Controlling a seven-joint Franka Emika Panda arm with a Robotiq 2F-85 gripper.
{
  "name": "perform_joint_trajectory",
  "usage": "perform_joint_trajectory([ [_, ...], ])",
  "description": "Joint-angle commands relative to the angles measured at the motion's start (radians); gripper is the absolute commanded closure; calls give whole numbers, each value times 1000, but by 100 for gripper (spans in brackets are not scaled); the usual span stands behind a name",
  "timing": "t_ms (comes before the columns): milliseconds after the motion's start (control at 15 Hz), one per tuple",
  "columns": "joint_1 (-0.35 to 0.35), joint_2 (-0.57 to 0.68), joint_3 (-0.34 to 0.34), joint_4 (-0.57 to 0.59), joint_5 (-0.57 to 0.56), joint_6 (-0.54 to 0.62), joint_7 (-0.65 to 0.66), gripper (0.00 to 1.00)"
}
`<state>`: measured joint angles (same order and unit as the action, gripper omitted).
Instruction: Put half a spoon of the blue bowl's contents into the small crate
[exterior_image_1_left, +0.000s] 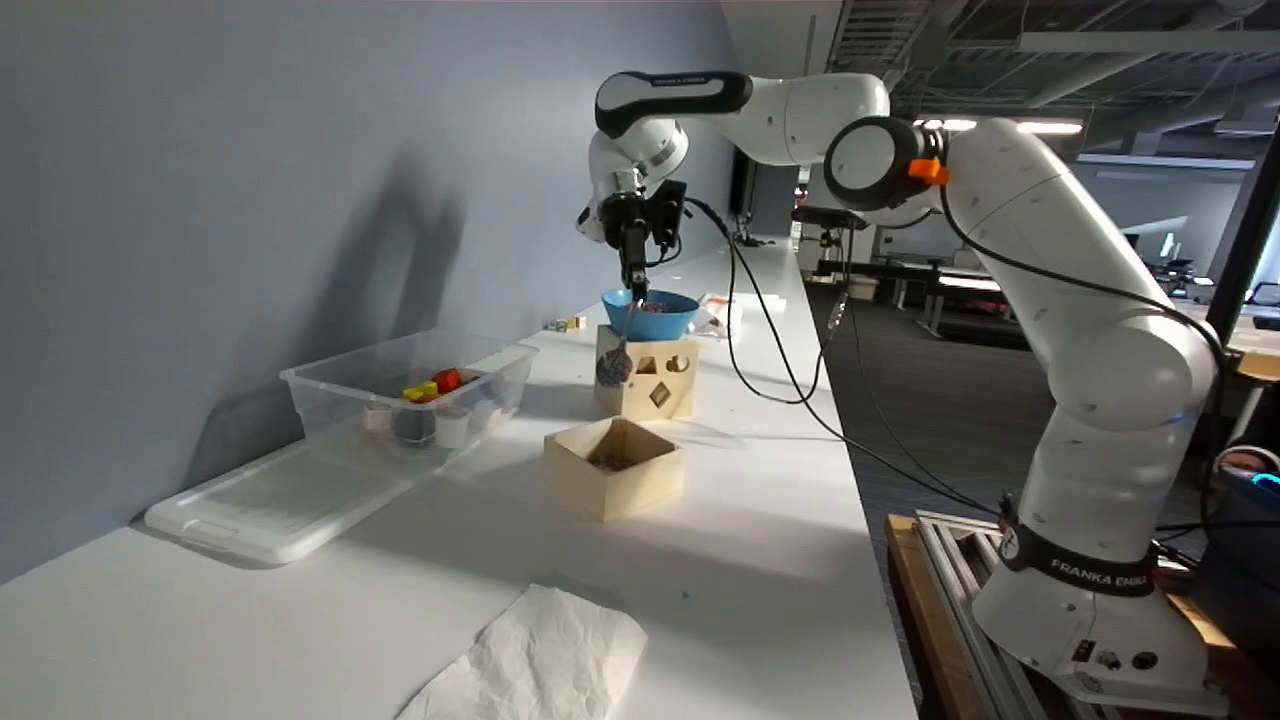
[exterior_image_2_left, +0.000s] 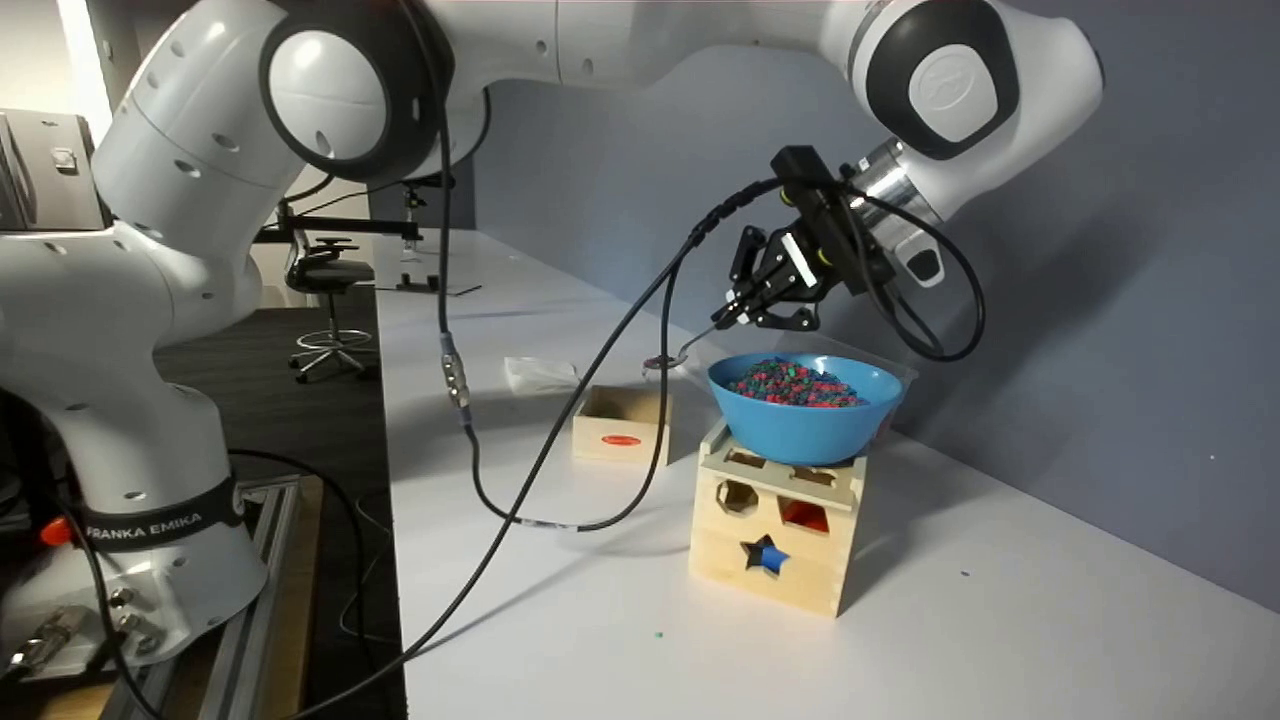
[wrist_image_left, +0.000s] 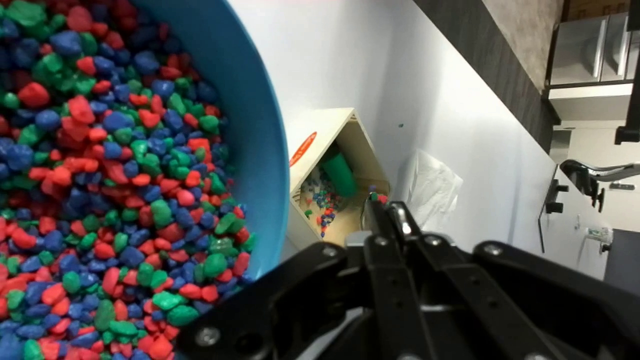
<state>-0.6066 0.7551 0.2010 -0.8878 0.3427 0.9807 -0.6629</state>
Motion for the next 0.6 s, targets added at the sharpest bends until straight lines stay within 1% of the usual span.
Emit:
perform_joint_trajectory([
  [0,18,-44,-8,-46,-37,21,-14,99],
  [533,55,-68,-12,-55,-96,35,-23,99],
])
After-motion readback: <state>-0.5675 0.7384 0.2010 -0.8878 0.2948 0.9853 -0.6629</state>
